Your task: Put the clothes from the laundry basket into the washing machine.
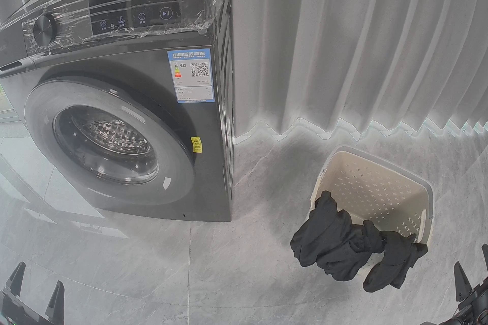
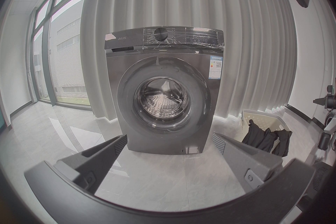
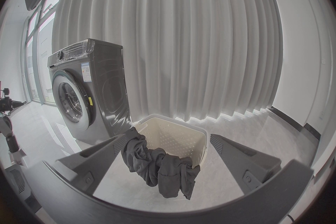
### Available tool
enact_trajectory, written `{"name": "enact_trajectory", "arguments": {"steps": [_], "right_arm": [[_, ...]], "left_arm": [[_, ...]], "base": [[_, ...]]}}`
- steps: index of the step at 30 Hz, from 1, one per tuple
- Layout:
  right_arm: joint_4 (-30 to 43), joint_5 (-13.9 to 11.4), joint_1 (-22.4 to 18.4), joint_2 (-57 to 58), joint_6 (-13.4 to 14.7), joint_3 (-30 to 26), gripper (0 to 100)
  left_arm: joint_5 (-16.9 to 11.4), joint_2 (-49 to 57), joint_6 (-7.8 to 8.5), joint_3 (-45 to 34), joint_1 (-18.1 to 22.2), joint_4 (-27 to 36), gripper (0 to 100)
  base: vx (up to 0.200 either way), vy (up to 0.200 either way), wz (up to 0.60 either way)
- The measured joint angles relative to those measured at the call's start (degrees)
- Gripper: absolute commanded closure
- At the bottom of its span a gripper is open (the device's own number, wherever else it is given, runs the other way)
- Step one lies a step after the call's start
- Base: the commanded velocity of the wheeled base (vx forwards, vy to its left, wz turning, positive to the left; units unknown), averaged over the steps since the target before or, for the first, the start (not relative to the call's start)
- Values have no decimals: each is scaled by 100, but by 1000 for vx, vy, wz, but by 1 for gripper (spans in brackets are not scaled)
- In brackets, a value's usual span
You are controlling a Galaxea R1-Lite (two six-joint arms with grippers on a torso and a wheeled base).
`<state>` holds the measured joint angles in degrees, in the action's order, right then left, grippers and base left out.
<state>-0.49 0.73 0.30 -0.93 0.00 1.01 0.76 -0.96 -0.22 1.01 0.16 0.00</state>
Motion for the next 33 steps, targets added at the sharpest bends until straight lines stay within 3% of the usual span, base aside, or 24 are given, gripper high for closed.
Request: {"name": "enact_trajectory", "arguments": {"steps": [3,12,21,33], "right_arm": [[-2,-5,2,0,0,0,0],[-2,-5,0,0,0,0,0],[-2,-2,5,0,0,0,0],[-5,-2,-1,0,0,0,0]], "left_arm": [[0,2,6,0,0,5,0],[2,2,6,0,0,10,0],[-5,2,-11,0,0,0,0],[0,0,-2,0,-2,2,0]], "base": [[0,200,0],[0,0,0],[0,200,0],[0,0,0]]}}
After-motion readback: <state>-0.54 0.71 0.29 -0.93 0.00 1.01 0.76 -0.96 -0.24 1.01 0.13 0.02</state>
